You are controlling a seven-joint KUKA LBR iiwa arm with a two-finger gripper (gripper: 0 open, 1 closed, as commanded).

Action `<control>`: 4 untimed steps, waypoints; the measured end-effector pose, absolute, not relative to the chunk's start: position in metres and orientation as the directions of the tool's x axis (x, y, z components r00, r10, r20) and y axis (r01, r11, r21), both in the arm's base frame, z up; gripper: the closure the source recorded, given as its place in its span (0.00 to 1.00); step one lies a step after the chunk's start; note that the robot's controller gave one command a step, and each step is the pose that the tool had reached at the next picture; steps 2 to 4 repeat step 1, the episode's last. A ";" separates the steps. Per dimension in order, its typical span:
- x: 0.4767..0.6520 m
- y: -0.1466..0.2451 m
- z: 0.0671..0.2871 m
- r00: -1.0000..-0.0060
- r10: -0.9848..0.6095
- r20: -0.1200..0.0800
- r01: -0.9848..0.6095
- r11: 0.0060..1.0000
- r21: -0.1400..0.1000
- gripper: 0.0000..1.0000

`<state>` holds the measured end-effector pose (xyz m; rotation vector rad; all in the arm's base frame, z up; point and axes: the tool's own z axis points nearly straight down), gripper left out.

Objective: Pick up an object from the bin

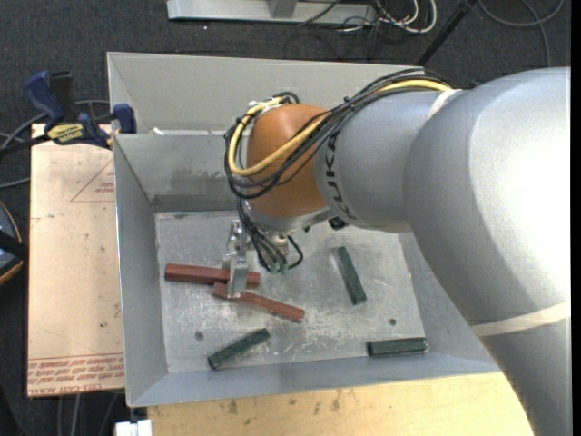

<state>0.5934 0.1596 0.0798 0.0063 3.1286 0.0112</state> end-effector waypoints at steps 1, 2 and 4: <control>0.590 0.161 0.263 -0.999 -0.046 -0.004 -0.046 0.999 0.001 1.00; 0.590 0.161 0.263 -0.999 -0.046 -0.004 -0.046 0.999 0.001 1.00; 0.590 0.161 0.263 -0.999 -0.046 -0.004 -0.046 0.999 0.001 1.00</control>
Offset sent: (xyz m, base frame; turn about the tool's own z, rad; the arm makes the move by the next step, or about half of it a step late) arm 0.0000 0.0000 0.0000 0.0000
